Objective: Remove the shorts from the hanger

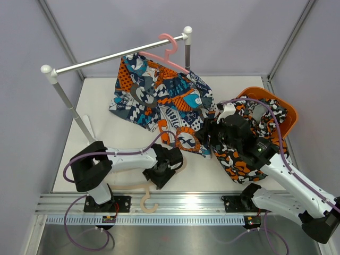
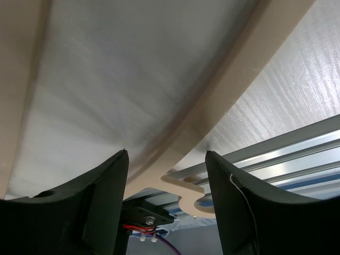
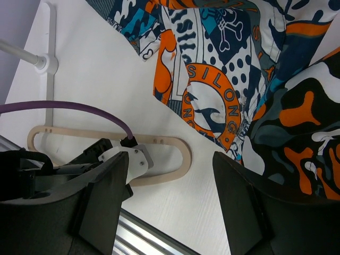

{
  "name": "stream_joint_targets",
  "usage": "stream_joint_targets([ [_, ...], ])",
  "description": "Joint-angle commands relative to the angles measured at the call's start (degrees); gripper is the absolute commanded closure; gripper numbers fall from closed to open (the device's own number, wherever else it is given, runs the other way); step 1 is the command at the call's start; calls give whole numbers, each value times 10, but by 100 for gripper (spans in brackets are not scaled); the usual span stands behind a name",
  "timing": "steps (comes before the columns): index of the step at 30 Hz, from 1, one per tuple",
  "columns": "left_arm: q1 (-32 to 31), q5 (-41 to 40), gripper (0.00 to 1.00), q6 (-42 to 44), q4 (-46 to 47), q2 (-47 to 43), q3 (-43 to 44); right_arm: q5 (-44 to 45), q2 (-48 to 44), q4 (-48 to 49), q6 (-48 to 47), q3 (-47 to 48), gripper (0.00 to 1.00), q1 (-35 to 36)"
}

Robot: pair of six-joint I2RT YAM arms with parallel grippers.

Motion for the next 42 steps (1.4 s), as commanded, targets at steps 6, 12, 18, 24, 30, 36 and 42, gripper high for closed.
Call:
stream_joint_targets([
  [6, 7, 94, 59, 31, 47, 3, -17, 12, -19, 1, 2, -6, 28, -4],
  [12, 7, 102, 94, 38, 41, 8, -12, 11, -30, 0, 5, -9, 29, -4],
  [18, 6, 91, 100, 33, 14, -44, 10, 11, -33, -8, 4, 0, 30, -4],
  [24, 13, 105, 100, 18, -35, -127, 81, 14, -33, -19, 0, 17, 30, -4],
  [30, 38, 140, 100, 10, -68, -199, 136, 17, -29, -25, -6, 34, 31, -5],
  [36, 122, 182, 100, 7, -66, -265, 177, 24, -23, -33, -13, 55, 31, -4],
  [42, 214, 231, 100, -10, -37, -306, 216, 24, -16, -43, -17, 74, 32, -4],
])
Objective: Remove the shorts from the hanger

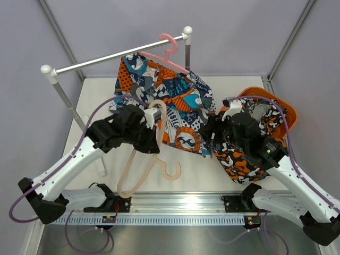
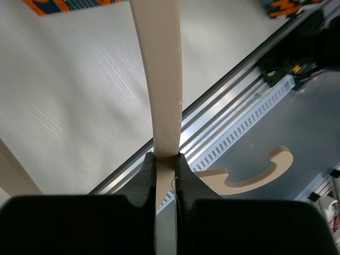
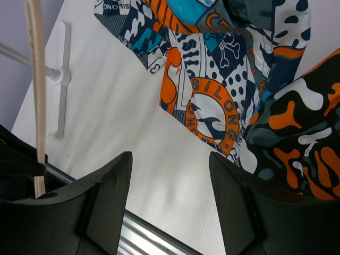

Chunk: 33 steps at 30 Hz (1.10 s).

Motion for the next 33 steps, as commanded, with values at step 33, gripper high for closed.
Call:
stream_joint_targets([
  [33, 390, 292, 100, -721, 1135, -14, -253, 24, 14, -89, -29, 88, 36, -4],
])
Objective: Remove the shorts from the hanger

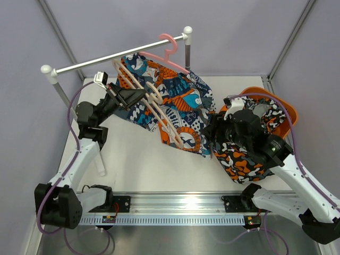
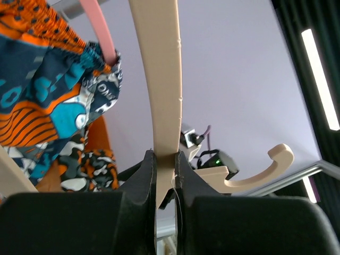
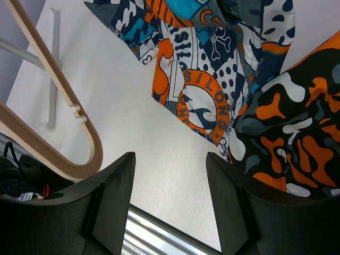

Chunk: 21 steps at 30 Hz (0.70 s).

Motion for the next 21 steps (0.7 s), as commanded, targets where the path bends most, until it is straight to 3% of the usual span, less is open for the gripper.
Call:
stream_joint_targets([
  [1, 20, 1, 100, -85, 161, 30, 0, 22, -2, -18, -12, 30, 36, -4],
  [12, 68, -6, 100, -184, 293, 139, 57, 25, 4, -46, -18, 60, 36, -4],
  [21, 89, -10, 100, -212, 302, 201, 127, 26, 14, -57, -18, 73, 37, -4],
])
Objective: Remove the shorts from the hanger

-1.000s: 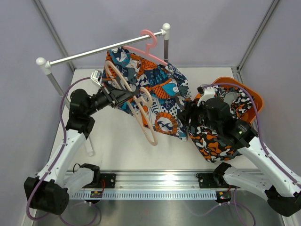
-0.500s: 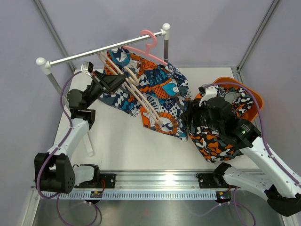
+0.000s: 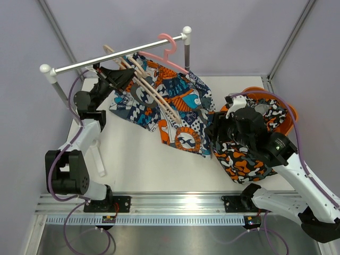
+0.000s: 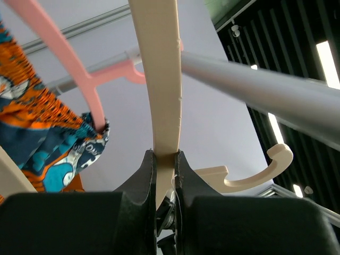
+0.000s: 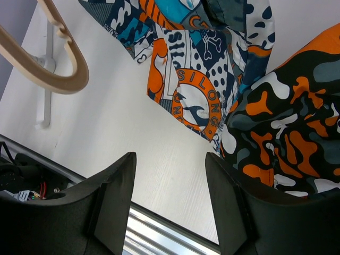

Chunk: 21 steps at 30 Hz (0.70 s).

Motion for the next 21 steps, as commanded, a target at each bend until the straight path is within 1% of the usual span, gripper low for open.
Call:
stream_joint_targets([
  [1, 8, -12, 100, -20, 61, 17, 52, 14, 5, -6, -10, 26, 37, -4],
  [7, 8, -27, 100, -56, 90, 57, 70, 14, 9, -10, -10, 32, 37, -4],
  [14, 34, -51, 100, -97, 136, 91, 80, 11, 15, -12, -10, 37, 37, -4],
  [21, 55, -66, 100, -115, 134, 113, 121, 15, 18, -16, -13, 37, 37, -4],
])
